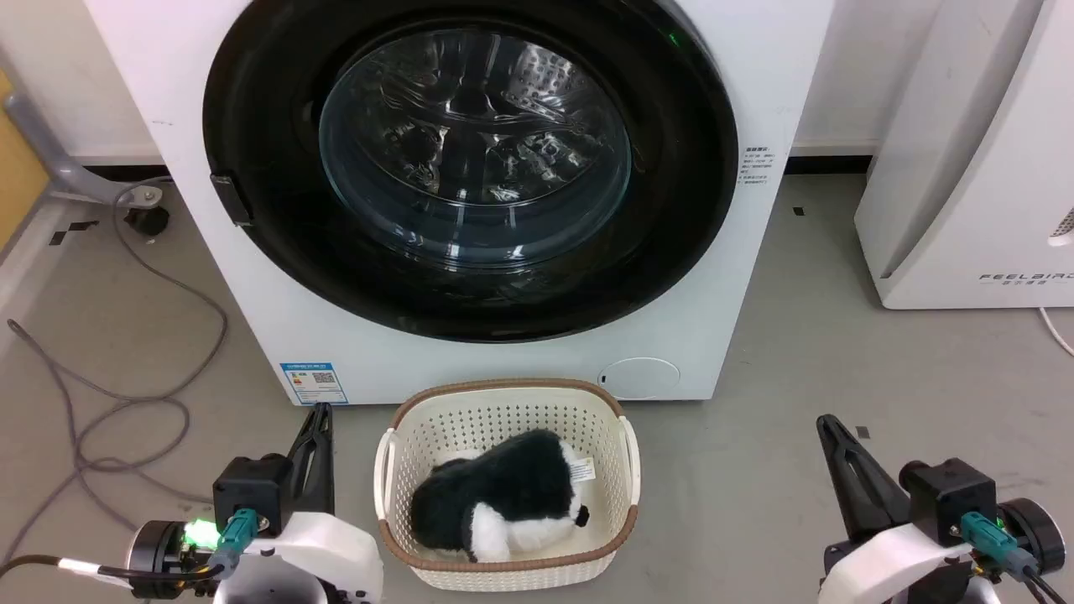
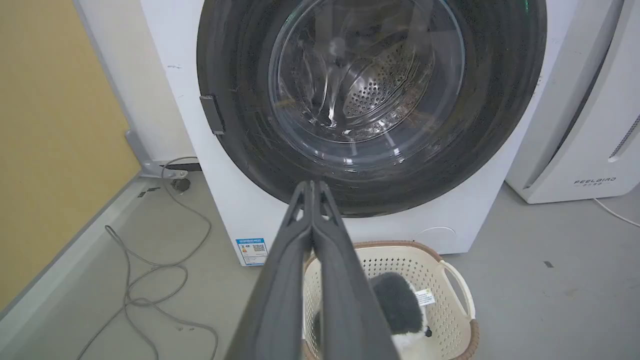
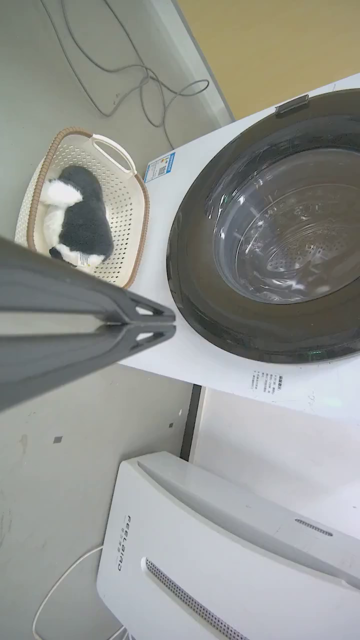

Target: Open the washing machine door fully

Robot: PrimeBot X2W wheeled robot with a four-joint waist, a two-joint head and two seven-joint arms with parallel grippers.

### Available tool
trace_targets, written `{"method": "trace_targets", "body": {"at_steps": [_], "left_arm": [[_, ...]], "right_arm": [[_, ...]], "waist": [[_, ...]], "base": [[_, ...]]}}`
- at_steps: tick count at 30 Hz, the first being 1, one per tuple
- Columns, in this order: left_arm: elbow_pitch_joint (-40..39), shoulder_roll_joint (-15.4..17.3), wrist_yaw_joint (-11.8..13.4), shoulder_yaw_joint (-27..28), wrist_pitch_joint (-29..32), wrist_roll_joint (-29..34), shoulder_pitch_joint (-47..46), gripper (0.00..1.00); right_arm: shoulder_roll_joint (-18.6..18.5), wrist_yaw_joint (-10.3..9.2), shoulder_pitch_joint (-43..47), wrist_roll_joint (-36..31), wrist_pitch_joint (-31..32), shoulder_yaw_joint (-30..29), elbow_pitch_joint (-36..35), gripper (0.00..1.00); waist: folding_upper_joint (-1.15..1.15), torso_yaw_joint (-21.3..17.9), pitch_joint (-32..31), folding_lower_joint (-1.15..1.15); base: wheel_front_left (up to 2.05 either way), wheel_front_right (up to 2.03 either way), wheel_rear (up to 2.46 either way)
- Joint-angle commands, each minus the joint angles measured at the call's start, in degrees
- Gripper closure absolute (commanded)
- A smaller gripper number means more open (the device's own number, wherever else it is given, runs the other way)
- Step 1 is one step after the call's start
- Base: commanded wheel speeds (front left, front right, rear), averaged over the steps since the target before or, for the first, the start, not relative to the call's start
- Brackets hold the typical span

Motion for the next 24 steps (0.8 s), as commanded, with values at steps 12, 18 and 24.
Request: {"method": "trace_targets", "body": {"at_steps": [12, 18, 24], "left_arm": [[-0.3, 0.0, -0.2, 0.1, 0.0, 0.2, 0.8, 1.0], [-0.3, 0.0, -0.2, 0.1, 0.0, 0.2, 0.8, 1.0], [0.0, 0.0, 0.0, 0.0, 0.0, 0.0, 0.0, 0.0]], "right_arm": [[0.0, 0.02, -0.7, 0.4, 0.0, 0.0, 0.1, 1.0], [0.0, 0.02, -0.7, 0.4, 0.0, 0.0, 0.1, 1.0], [0.0, 0.0, 0.0, 0.0, 0.0, 0.0, 0.0, 0.0]], "waist": [[0.0, 0.0, 0.0, 0.0], [0.0, 0.0, 0.0, 0.0], [0.0, 0.0, 0.0, 0.0]], "base": [[0.0, 0.0, 0.0], [0.0, 0.0, 0.0], [0.0, 0.0, 0.0]]}}
